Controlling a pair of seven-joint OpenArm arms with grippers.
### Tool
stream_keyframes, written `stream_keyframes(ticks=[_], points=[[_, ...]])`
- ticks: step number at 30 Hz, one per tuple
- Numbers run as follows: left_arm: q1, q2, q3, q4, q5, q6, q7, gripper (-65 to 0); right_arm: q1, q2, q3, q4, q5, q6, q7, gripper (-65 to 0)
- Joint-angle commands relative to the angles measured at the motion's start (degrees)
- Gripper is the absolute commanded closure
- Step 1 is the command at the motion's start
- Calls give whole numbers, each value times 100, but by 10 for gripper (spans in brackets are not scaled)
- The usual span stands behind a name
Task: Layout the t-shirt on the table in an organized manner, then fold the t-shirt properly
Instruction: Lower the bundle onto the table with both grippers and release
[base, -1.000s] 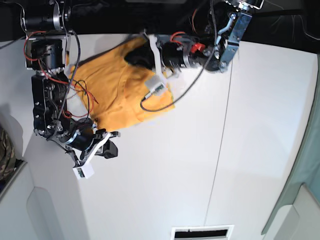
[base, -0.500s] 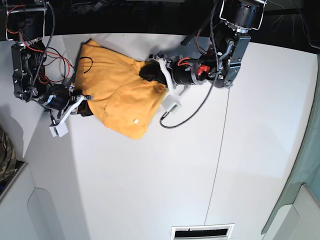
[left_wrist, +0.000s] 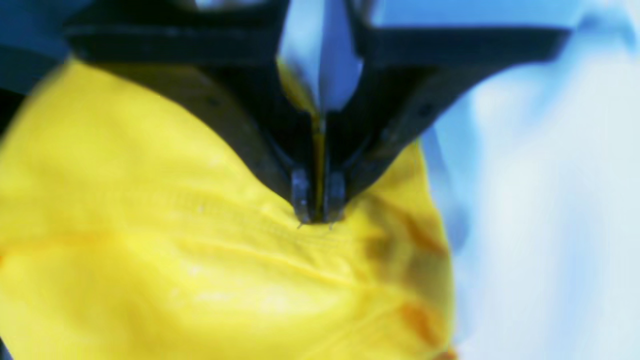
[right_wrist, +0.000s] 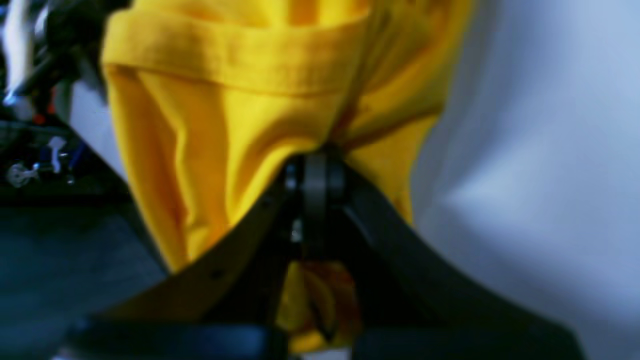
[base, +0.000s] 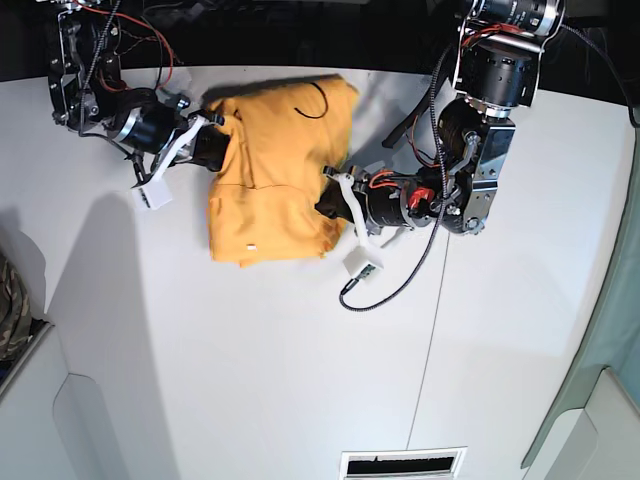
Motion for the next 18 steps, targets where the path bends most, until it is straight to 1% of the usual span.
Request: stream_keyframes(ticks=[1,3,7,10,14,17,18], points=[[-153,13,-2,79,-120,-33,-42,-45,48,74,35,160,50,81,101,0],[-216,11,-2,103,-133,-57,111,-45,48,76,72,236,-144,81,101,0],[-208,-37,-2,448,-354,-101,503,-45,48,76,350,420,-173,79,76,0],[-162,-254,-2,929,-540,-98,573,-45,48,74,671,743,-87,76,-11,0],[-42,-678,-2,1502,-925,-57,579,-45,48,76,986,1399,354,79,-245,0],[225,-896,-2,1941,-1338,-98,627,-45,50,72,901,1770,540,81,-304,0],[341,-929,-2,2048,-1482,-205,640,-45,63,57,785,1818,529,81,-304,0]])
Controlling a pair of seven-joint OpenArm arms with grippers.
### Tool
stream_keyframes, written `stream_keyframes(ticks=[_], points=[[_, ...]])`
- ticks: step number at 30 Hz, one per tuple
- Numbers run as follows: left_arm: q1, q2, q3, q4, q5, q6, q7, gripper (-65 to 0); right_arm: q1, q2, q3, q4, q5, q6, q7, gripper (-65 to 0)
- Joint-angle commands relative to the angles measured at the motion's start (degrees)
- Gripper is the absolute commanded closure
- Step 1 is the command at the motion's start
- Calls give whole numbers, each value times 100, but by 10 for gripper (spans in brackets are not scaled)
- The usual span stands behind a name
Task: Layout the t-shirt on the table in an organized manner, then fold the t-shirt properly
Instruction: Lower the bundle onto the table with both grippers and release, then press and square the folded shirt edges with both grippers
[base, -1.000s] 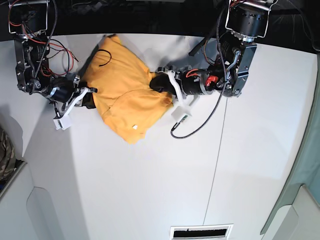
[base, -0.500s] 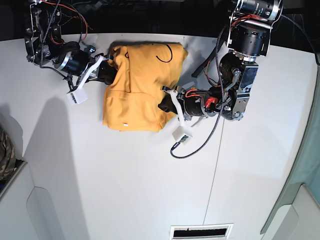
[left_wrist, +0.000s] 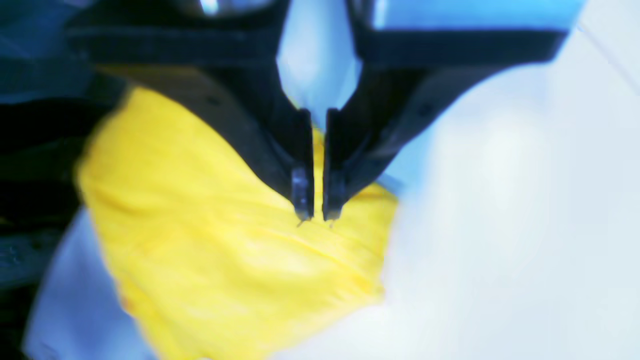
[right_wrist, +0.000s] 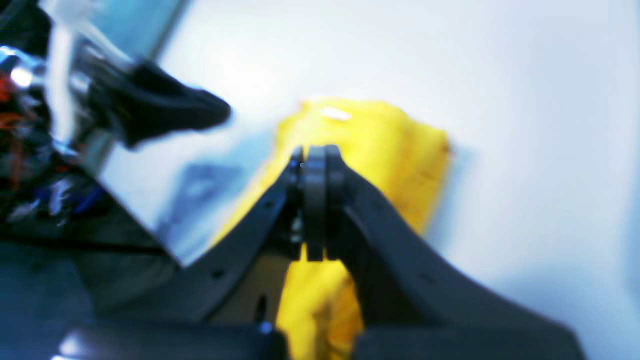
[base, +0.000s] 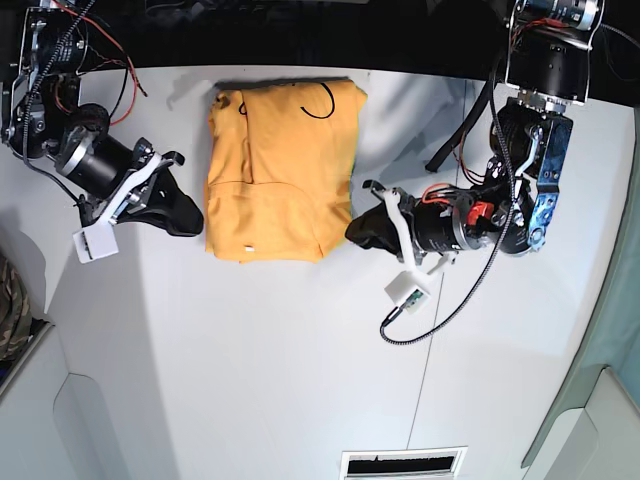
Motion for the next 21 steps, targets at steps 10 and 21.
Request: stream_keyframes(ticks=[10,21], points=[[1196,404,-9,-162,-15,-408,-1113,-45,240,-144,-1663,-1228,-2315,-35,1222,0],[1054,627,-37,-997,131,-408,-1047,-45,680,-144,-1657,-2413,-1810,-46,1296,0]])
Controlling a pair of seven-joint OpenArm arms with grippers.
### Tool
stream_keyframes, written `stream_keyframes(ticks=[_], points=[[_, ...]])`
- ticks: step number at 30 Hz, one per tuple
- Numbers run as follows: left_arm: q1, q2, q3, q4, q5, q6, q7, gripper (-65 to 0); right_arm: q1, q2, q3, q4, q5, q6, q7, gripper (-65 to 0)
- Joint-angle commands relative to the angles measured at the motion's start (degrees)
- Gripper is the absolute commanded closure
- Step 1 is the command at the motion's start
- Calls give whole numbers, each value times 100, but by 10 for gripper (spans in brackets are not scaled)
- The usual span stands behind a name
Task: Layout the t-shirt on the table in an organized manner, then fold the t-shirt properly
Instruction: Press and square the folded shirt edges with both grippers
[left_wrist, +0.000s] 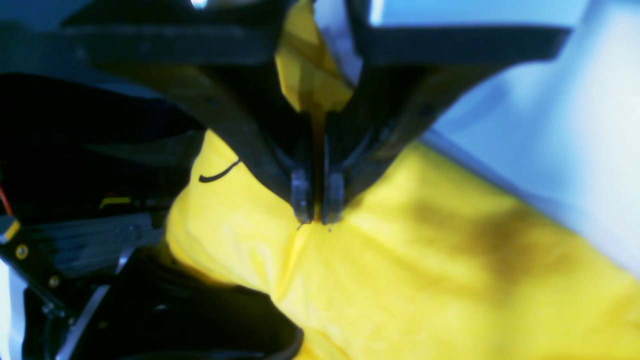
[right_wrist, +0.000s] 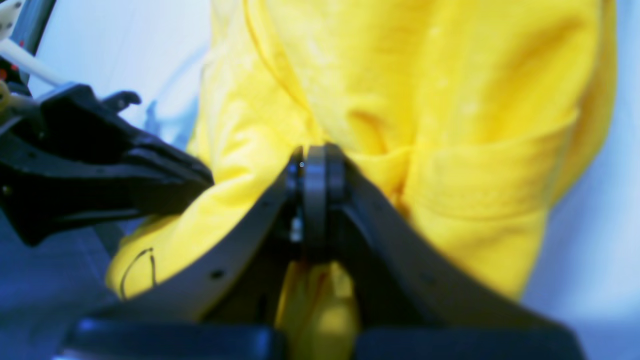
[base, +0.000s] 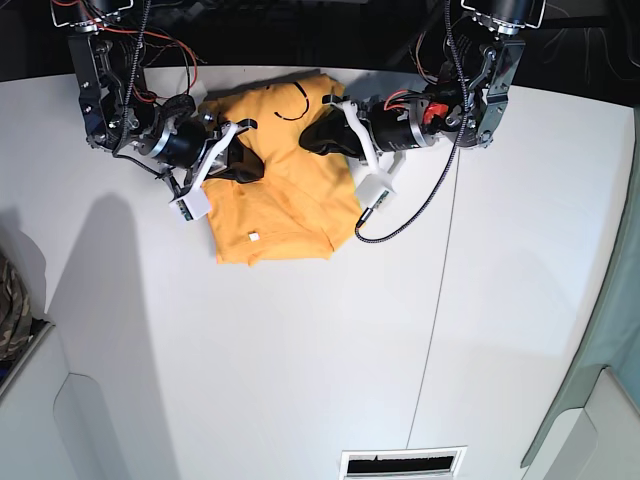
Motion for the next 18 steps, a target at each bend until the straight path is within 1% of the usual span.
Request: stream_keyframes(ticks=[1,5,8,10,14,16,18], points=[[-144,-57,-17,76,-13,-49,68,-45,107,20,13,140,-22,-59,-28,0],[-201,-181,-20,350,-164,-49,319,-45,74,17,133,697,74,-63,-48,0],[-201,-216,-20,605,-208,-49,435,-45,98,13,293,1130,260,-63,-46,0],[-199,-210,-20,769,-210,-49,468,-45,192,9,400,1314,251,-61,-46,0],[-199,-212,-20,837,-199,-49,466,-45,483,-24,442,1152,-361,-63,-9,0],[-201,-210,-20,837,-195,-49,466,-45,621,-50,422,793,-629,-63,24,0],[-219,-210,-20,837,-199,-49,457,-45,758,-48,391,251,-761,-63,149,0]])
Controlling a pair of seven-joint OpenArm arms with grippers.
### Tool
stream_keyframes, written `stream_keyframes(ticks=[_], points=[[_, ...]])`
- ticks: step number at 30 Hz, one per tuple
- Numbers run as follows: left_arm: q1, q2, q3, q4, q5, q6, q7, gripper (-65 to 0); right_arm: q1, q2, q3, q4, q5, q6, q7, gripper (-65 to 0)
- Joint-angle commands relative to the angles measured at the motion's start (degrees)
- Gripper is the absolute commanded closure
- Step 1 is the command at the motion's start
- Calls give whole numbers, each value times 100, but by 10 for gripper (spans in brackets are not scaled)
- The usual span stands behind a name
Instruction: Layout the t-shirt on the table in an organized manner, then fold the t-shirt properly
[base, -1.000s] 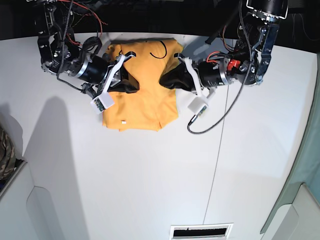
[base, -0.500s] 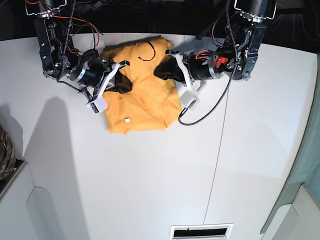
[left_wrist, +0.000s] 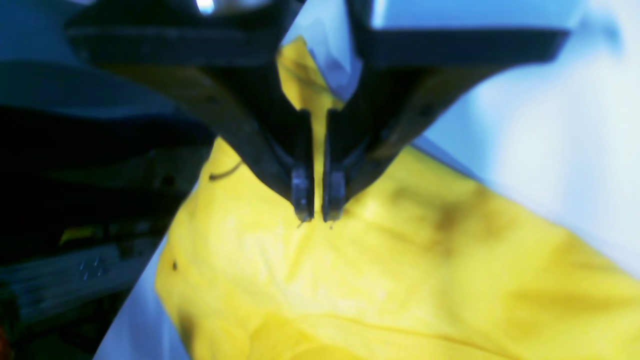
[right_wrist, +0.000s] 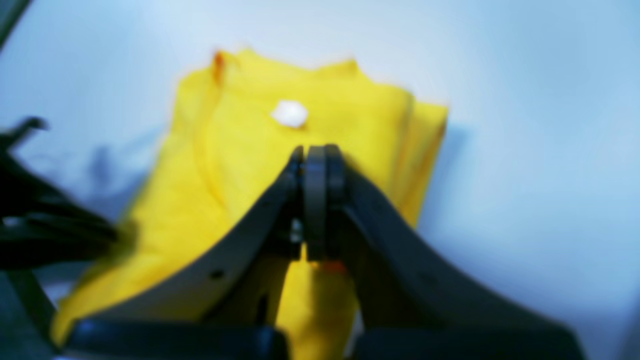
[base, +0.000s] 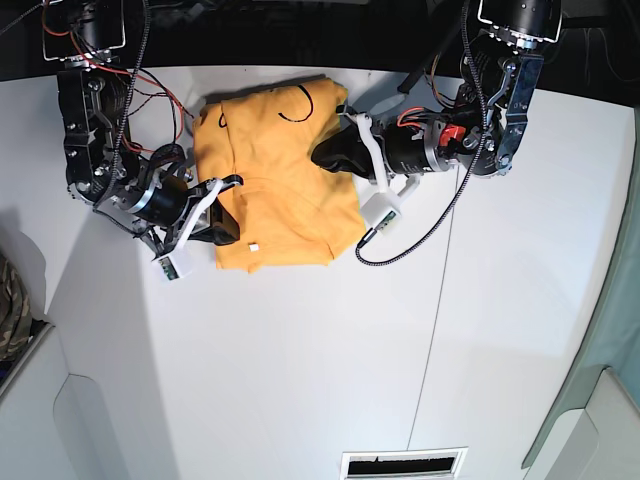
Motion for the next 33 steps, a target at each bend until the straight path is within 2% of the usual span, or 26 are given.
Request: stream_keyframes(ticks=[1,5,9,13,20,26,30,33], points=[[-109,-13,-11,94,-138,-54,-107,-45,140,15,11,-203,59,15,166,0],[-103,-13,-11,94,-140,-54,-107,-46,170,15,13,-929,103,15,400,0],[-109,-17,-11,122,-140,-54,-105,-46,109,17,26,-802,332,15,393,0],[-101,-111,-11,361,-140,-54,11,-46,63,15,151,-125,546,15,315,0],[225,-688,-111,1263,-179,-54,20,-46,-127,42,721,1655,732,15,-538,0],[1032,-999,-866,1843,-245,-54,96,-46,-820,466,1779,2529,1576,13,-1104,0],[2017,-1016,-1714,2253,-247,-54,227,-46,-1506,826,2527,2643,2367,15,-1628,0],[2894,-1016,-2238,2649,-245,-54,219,-46,-2144,1126,2822,2643,2487,15,-1720,0]])
